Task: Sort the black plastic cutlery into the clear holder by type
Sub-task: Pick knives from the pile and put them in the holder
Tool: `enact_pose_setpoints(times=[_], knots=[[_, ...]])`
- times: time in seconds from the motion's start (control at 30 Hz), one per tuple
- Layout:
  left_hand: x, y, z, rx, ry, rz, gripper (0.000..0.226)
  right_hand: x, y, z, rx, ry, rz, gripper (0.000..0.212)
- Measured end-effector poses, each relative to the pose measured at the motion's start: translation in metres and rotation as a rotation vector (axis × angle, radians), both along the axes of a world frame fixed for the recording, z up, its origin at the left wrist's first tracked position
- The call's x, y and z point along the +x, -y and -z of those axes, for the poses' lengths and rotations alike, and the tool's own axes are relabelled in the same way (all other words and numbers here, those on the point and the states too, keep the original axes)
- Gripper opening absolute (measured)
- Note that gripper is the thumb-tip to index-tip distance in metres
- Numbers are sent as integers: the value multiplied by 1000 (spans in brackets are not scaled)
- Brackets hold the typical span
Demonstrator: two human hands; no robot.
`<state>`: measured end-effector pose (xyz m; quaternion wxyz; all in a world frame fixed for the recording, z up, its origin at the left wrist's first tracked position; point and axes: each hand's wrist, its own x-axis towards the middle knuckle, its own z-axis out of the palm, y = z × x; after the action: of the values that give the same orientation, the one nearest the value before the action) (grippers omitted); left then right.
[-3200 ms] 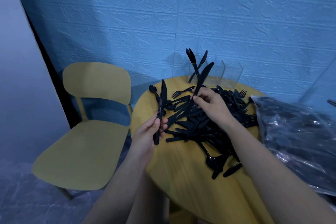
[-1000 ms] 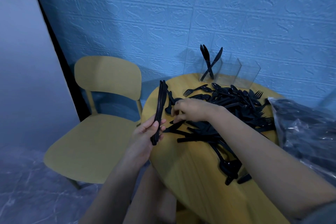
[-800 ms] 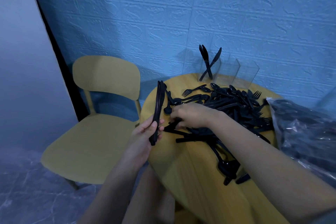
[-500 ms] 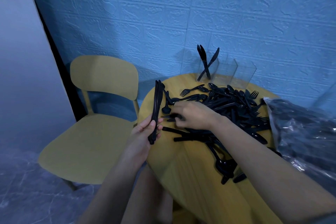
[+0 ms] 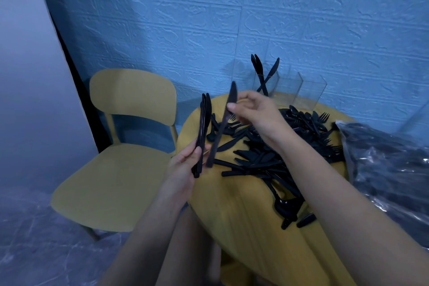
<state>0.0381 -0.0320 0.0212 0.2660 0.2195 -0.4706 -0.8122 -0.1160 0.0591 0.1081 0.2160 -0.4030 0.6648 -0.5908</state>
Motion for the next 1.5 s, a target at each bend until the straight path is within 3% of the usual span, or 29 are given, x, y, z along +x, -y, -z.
enact_pose_setpoints(times=[0.1,0.23,0.6,0.67,0.8,1.07,1.2,1.27,1.5], knots=[[3,-3,-5,88,-67,72,29,9,9,13,79,22,-47,11],[8,-4,-6,208,-111,181,29,9,18,21,108,-127,-32,16],[10,-2,0,155,-55,186,26,-5,24,30,289,-419,18,17],[11,1,2,161,-45,142,26,-16,19,33,413,-630,-7,16],[14,6,3,176,-38,116,26,-27,22,45,827,-1184,-308,34],[14,1,5,146,-33,116,28,-26,34,48,858,-1497,-475,42],[14,2,6,144,-25,119,28,-30,26,53,673,-1486,-411,32],[13,2,7,147,-21,118,30,-34,19,52,540,-1387,-318,23],[7,1,6,85,-7,105,38,-34,-13,1,117,-572,195,12]])
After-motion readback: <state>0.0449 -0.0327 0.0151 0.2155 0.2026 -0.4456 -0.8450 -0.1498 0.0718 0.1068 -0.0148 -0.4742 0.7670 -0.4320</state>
